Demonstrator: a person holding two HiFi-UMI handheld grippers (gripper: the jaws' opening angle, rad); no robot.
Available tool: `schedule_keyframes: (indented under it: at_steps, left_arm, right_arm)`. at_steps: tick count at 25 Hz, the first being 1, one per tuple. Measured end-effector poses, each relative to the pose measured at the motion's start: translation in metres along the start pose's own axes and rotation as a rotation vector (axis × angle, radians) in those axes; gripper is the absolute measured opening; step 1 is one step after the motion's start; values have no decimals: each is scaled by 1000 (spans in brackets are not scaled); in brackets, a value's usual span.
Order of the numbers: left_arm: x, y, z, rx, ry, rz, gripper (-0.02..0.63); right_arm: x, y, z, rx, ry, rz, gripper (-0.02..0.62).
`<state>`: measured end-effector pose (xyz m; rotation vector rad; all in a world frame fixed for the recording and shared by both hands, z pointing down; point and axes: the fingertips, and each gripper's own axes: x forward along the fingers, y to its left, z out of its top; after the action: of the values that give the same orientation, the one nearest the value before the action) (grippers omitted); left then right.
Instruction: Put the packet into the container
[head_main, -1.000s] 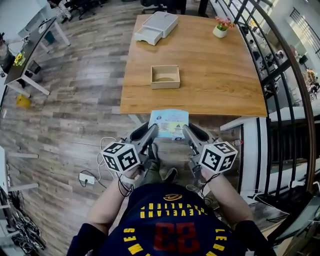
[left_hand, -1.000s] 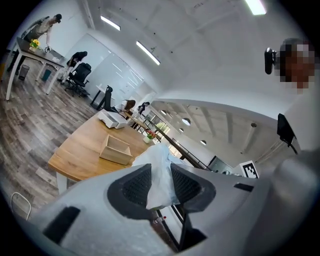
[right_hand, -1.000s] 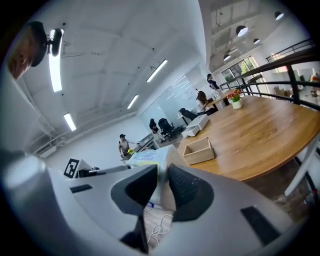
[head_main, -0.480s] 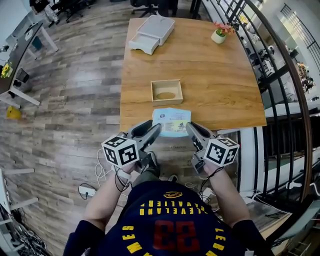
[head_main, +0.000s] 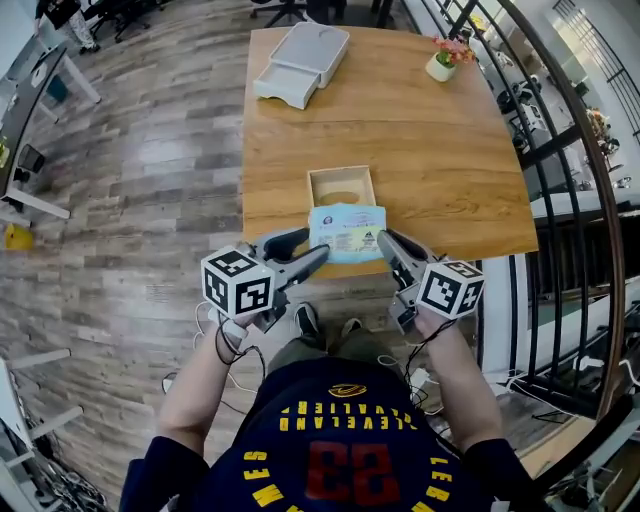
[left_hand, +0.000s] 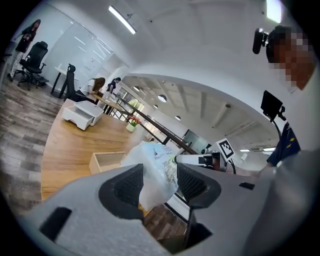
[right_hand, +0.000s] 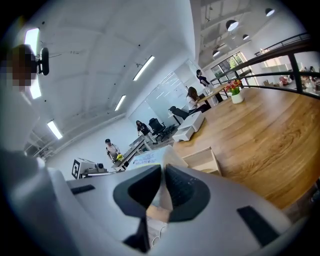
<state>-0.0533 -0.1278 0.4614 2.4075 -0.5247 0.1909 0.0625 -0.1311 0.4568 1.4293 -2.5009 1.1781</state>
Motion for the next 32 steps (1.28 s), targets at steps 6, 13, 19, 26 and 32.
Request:
schedule_keyframes:
  at_steps: [6,13,19,26,32]
  left_arm:
    - [5,8,-1,-32,-32,-8,210]
    - [19,29,5,-94,-78,35,193]
    - [34,52,24,-116,-95,95,148]
    - [51,80,33,-139,-109,201,57]
    - [58,96,31,-163,-108,235,52]
  right_arm:
    - [6,-11,-9,-7,3,1,40]
    - [24,-29,-2,6,11,33,38]
    - [43,-42,22,9,35,55,38]
    - [62,-61,37,12,69,85,38]
    - [80,-74,37,8,102,98,38]
